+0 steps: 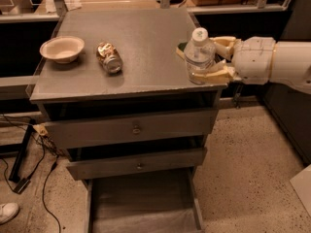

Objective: Pick blue plastic bottle from bottom drawer and place on counter

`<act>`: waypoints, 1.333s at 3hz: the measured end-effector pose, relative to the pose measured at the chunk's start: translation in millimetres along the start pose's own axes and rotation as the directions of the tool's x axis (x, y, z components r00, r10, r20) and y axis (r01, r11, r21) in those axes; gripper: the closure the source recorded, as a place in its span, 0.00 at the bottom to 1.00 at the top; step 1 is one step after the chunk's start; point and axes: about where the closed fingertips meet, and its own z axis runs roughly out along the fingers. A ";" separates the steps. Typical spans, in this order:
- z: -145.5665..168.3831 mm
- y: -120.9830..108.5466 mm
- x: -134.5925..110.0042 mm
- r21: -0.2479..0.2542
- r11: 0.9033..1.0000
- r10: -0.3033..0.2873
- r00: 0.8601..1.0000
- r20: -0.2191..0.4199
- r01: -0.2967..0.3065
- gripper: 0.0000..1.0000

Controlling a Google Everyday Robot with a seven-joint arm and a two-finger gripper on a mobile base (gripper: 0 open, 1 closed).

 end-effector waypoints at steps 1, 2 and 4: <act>16.0 -22.8 -3.1 -0.032 0.999 0.010 0.999 0.049 -0.008 1.00; 31.6 -42.7 -12.5 -0.067 0.998 0.009 0.996 0.089 -0.003 1.00; 38.9 -51.6 -18.1 -0.081 0.997 0.018 0.993 0.115 -0.008 1.00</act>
Offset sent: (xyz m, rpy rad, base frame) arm 0.0690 0.0263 0.0449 0.0693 0.0023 0.1546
